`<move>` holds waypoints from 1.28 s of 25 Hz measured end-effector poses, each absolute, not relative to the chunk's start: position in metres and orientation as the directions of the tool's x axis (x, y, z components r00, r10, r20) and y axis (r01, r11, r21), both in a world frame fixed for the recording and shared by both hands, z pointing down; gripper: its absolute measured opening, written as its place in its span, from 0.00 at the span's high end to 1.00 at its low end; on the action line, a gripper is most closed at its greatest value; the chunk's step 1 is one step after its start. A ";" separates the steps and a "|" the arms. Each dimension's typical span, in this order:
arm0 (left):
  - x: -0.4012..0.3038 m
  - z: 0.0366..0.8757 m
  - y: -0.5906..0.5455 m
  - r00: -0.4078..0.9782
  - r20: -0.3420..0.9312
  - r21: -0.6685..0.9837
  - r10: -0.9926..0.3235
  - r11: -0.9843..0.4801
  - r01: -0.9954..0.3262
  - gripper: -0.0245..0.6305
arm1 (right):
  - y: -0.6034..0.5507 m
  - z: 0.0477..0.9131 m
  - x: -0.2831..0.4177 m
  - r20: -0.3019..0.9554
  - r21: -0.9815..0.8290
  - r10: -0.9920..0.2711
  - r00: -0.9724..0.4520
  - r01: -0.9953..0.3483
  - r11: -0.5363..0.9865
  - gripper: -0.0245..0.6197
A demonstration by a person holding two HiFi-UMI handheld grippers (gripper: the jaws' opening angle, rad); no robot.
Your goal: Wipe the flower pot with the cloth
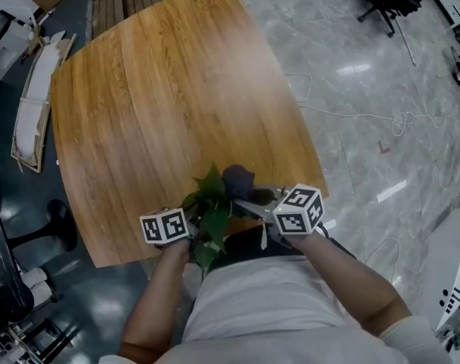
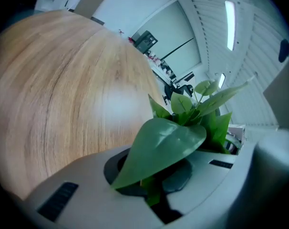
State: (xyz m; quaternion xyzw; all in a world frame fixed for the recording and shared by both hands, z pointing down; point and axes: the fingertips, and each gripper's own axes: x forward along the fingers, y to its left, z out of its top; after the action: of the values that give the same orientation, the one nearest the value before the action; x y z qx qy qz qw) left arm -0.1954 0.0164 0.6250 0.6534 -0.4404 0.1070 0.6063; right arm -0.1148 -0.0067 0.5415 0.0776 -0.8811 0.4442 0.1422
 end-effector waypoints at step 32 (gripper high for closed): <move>-0.180 0.590 0.005 0.653 0.570 0.550 -0.499 -0.359 -0.754 0.95 | -0.016 0.543 -0.110 0.265 -0.854 0.031 -0.964 -0.220 0.471 0.85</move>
State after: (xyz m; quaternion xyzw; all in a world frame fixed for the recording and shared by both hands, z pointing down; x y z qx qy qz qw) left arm -0.1795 0.0052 0.5895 0.8098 -0.3868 0.1547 0.4132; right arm -0.1100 -0.0162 0.5434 0.0557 -0.8489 0.5110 0.1228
